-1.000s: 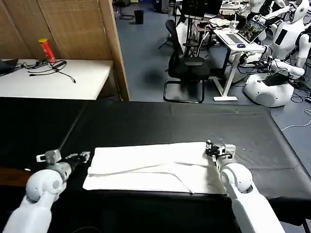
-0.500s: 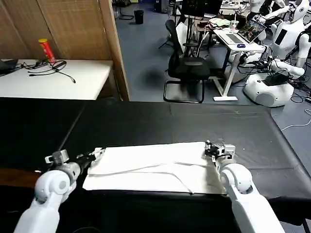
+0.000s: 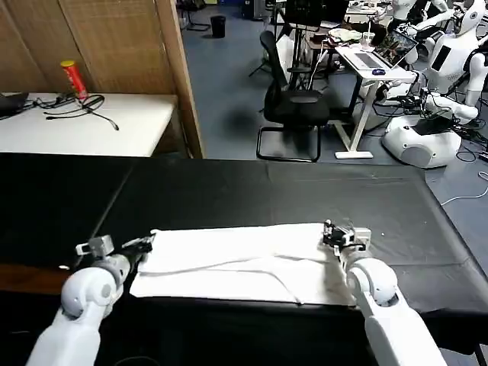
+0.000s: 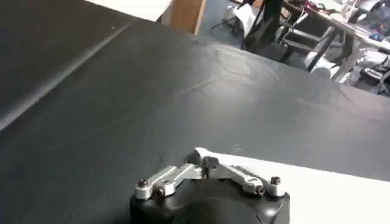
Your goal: Fold and organize the clothes.
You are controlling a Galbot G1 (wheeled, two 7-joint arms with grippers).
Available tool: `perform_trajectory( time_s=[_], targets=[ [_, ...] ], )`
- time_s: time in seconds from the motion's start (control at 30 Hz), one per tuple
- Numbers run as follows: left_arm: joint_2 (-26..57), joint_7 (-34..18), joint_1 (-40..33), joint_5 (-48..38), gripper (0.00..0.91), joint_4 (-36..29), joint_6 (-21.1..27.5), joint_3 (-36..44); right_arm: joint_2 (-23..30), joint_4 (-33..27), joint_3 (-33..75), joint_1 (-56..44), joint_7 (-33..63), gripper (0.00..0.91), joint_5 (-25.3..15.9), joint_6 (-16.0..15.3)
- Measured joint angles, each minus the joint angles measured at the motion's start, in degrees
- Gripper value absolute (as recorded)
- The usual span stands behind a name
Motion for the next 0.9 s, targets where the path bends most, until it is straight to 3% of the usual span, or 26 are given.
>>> perform_trajectory(
  time_s=[0.2, 0.23, 0.27, 0.57, 0.9],
  targets=[
    [-0.7, 0.1, -3.4, 4.9, 0.000, 2.5, -0.9, 3.7, 0.3, -1.8, 0.3, 1.1, -2.0, 0.068, -1.2, 1.0],
    [-0.9, 0.1, -4.0, 5.1, 0.878, 2.7, -0.8, 4.1, 0.1, -2.0, 0.3, 1.1, -2.9, 0.419, -1.1, 1.0],
    [-0.9, 0.1, -4.3, 5.5, 0.878, 2.8, -0.7, 4.4, -0.3, -2.0, 0.3, 1.1, -4.0, 0.878, -1.0, 0.9],
    [0.6, 1.2, -4.1, 7.2, 0.878, 3.1, -2.8, 3.9, -3.5, 0.1, 2.3, -0.5, -7.0, 0.878, 0.5, 1.1],
    [2.6, 0.8, 0.6, 2.1, 0.878, -2.7, -2.6, -0.8, -4.9, 9.7, 6.5, -6.5, -6.6, 0.878, 2.6, 0.6]
  ],
)
